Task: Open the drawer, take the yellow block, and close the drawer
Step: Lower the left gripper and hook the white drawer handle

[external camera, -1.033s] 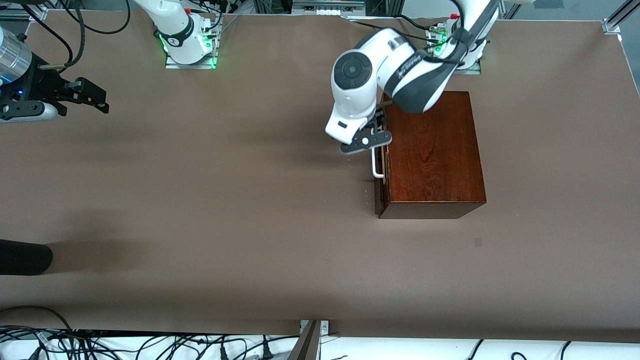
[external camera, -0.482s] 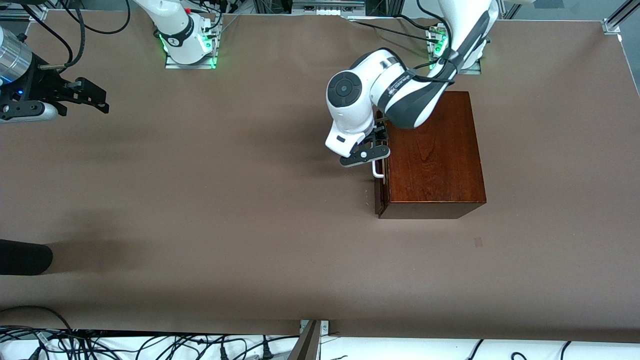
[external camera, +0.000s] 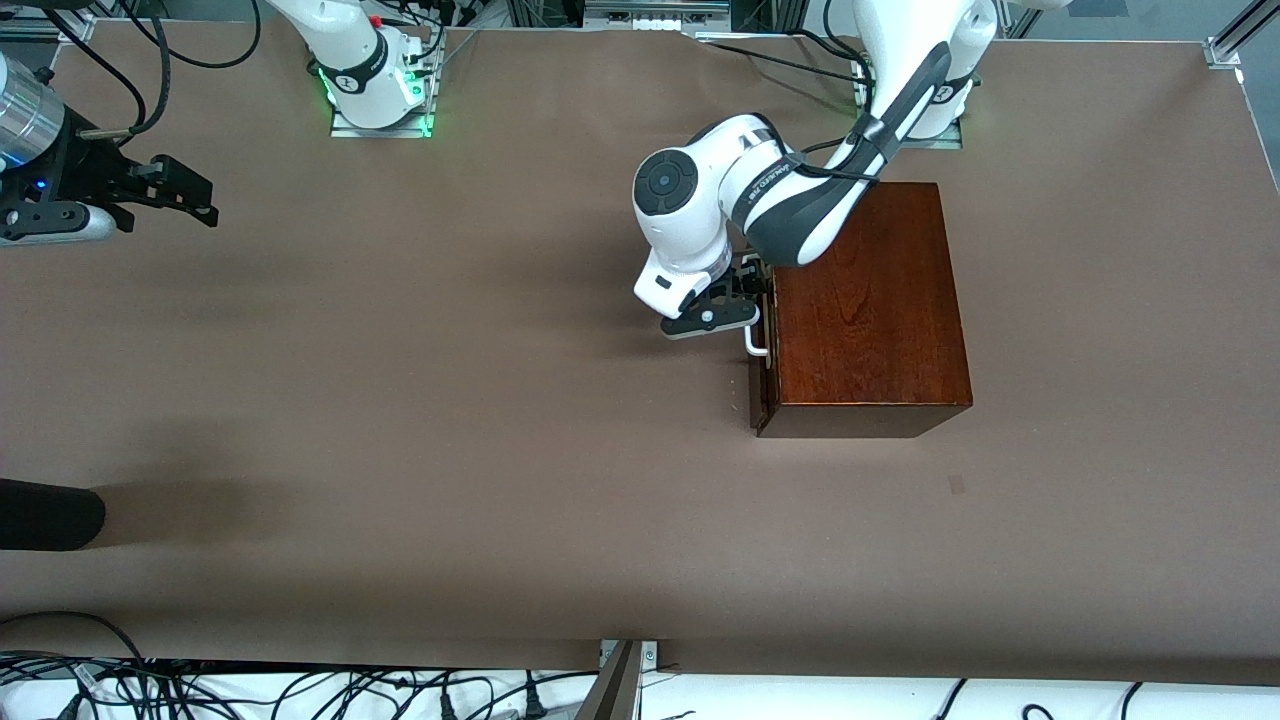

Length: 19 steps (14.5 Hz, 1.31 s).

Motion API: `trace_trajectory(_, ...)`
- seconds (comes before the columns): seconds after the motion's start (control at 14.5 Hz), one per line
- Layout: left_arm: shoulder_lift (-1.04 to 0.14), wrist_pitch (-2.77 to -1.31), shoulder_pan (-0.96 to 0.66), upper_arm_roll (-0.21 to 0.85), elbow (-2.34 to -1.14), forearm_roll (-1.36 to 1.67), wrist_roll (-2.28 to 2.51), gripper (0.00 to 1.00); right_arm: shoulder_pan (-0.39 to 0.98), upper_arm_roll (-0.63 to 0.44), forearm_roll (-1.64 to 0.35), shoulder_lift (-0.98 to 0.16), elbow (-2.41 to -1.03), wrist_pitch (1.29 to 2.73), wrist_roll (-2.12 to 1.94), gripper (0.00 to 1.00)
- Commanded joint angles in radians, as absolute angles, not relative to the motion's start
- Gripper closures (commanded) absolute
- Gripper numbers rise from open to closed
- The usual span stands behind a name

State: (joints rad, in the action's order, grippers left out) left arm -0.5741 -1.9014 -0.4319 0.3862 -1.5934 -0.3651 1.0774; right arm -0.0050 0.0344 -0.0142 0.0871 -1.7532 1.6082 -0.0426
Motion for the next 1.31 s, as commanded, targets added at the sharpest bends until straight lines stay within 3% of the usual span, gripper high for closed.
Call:
trace_trajectory(0.0, -0.591, -1.901, -0.439, 0.385, -1.572, -0.4, 1.078, 0.0, -0.011, 0.037, -0.025, 0.097, -1.767, 1.62, -0.058, 0.0)
trace_trajectory(1.24, -0.574, -1.898, -0.426, 0.37, -1.604, -0.399, 0.996, 0.0, -0.011, 0.038, -0.025, 0.092, -1.769, 1.624, -0.058, 0.0)
